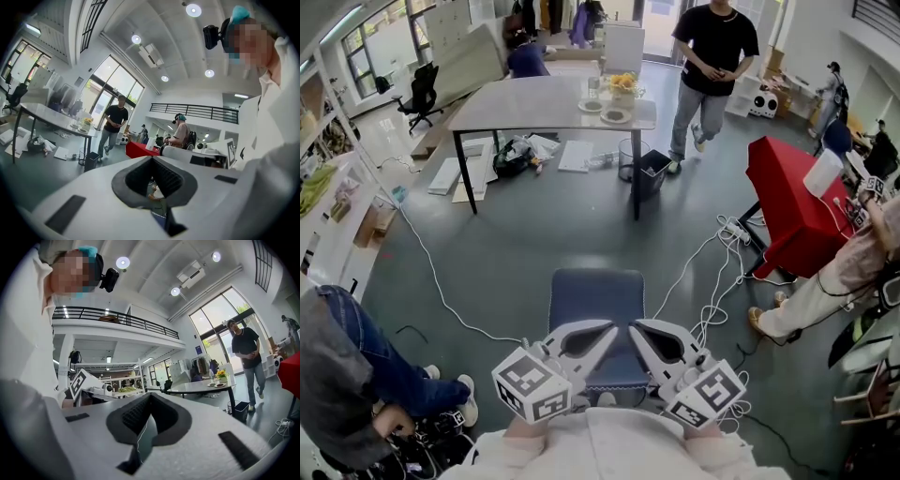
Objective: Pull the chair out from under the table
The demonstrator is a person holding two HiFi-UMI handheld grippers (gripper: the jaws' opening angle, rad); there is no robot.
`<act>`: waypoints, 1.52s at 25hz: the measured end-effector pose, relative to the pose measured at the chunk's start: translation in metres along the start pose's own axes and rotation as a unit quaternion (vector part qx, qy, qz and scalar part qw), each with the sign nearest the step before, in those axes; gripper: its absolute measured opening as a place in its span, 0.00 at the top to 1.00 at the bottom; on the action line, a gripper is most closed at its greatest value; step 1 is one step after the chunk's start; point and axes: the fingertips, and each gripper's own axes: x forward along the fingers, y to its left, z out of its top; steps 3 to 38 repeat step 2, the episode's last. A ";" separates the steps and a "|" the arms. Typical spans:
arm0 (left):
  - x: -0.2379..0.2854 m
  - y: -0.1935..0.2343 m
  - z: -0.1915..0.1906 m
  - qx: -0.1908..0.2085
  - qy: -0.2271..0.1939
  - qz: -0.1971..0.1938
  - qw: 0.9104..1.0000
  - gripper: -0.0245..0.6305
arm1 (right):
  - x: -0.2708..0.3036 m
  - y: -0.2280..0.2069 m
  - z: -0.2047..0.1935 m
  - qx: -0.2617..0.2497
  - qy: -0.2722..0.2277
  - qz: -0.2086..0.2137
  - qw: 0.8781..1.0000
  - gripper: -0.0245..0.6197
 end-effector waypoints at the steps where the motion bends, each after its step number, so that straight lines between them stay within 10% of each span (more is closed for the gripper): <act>1: 0.001 0.000 -0.001 -0.001 0.000 -0.001 1.000 0.94 | 0.000 0.000 -0.001 0.000 0.001 0.000 1.000 0.96; 38: 0.001 0.000 -0.001 -0.002 -0.001 -0.002 1.000 0.94 | 0.000 -0.001 -0.002 0.000 0.001 0.000 1.000 0.96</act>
